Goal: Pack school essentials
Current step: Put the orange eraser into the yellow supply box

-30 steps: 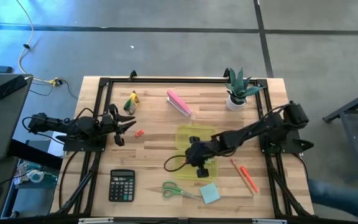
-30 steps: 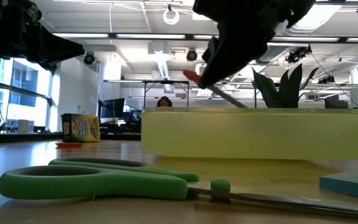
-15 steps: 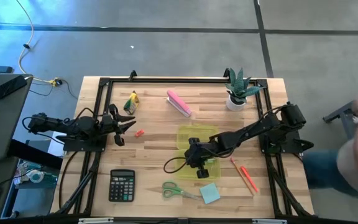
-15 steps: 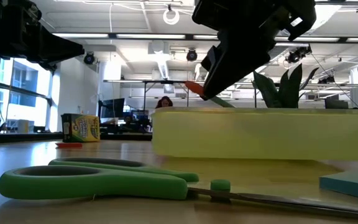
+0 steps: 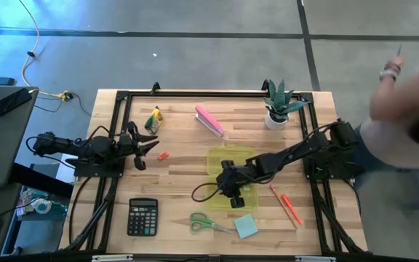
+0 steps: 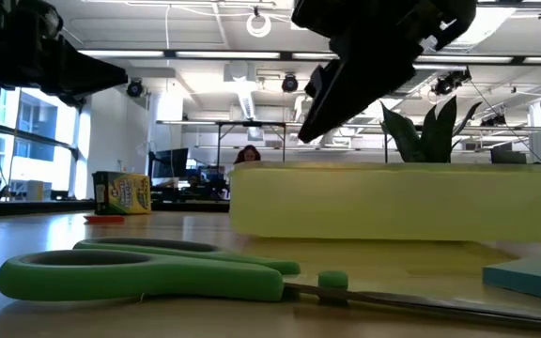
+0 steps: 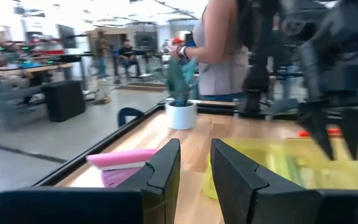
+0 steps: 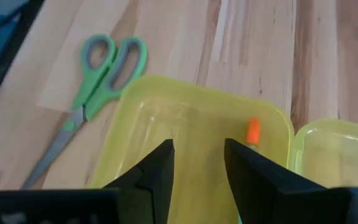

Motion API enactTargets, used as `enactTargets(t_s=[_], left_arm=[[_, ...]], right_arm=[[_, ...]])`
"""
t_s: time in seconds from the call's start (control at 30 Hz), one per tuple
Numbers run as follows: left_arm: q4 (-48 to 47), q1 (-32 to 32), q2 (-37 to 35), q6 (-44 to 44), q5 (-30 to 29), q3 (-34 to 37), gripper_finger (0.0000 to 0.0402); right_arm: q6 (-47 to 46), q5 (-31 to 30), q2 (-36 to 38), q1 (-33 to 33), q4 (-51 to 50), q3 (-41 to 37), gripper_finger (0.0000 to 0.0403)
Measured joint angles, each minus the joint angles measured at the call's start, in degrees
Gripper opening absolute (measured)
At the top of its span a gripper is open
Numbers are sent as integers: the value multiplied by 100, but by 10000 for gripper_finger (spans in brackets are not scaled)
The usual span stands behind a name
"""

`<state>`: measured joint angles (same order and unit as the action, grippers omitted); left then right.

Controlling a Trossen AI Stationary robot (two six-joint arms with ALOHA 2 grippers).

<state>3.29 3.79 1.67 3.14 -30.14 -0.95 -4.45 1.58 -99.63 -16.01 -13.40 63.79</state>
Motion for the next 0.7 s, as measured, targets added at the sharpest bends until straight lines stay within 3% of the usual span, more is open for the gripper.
enactTargets(t_s=[0.17, 0.33, 0.53, 0.7], left_arm=[[11, -2, 22, 37, -478, 0, 97], [9, -2, 130, 35, -578, -4, 139], [219, 0, 214, 227, -1134, -2, 184], [914, -2, 218, 823, -960, -127, 187]], right_arm=[[49, -463, 357, 26, -252, 0, 133], [192, -1070, 946, 51, -569, 0, 133], [188, -1883, 1893, 101, -1178, 0, 134], [175, -2614, 2667, 107, -1618, 0, 134]])
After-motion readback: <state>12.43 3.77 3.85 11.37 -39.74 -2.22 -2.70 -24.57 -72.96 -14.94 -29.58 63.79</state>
